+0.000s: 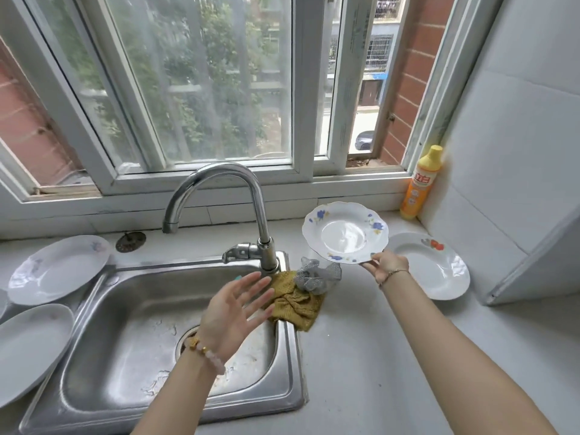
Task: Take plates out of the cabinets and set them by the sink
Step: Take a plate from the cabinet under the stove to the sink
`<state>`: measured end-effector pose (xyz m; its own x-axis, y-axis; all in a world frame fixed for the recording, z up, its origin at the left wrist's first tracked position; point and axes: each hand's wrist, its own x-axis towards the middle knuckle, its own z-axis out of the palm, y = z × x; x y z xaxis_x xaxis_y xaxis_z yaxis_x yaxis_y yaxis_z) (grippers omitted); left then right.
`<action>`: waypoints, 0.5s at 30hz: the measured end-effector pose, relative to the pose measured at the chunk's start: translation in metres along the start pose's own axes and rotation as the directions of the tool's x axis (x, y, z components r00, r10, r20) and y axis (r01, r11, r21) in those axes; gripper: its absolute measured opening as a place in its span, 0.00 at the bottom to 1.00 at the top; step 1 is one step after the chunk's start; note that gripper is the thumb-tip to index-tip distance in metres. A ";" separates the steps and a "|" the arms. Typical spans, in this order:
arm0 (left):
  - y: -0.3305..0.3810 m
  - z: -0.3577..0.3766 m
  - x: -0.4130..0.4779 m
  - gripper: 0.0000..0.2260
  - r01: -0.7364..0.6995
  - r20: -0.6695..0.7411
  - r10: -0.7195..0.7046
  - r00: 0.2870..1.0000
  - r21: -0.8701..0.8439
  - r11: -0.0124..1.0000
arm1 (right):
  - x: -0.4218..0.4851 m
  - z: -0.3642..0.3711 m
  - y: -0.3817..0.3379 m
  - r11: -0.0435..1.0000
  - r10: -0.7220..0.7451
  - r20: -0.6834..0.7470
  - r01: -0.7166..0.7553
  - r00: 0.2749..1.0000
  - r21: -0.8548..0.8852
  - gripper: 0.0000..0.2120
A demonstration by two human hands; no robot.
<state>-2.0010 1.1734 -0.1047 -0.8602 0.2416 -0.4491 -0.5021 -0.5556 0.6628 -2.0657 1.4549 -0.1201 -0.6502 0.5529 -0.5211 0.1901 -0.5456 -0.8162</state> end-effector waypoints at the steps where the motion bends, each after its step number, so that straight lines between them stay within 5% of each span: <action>1: 0.001 0.001 0.005 0.15 0.000 -0.006 0.000 1.000 -0.010 1.000 | 0.008 0.008 -0.002 1.000 0.007 -0.005 -0.008 1.000 -0.024 0.20; 15: 0.003 0.002 0.049 0.15 0.051 -0.073 -0.058 0.996 -0.097 0.994 | 0.090 0.053 0.019 0.961 0.163 -0.052 -0.171 0.985 -0.219 0.21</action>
<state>-2.0447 1.1852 -0.1239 -0.8206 0.2152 -0.5295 -0.5346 -0.6166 0.5779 -2.1597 1.4610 -0.1687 -0.5713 0.4885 -0.6595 0.4548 -0.4805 -0.7499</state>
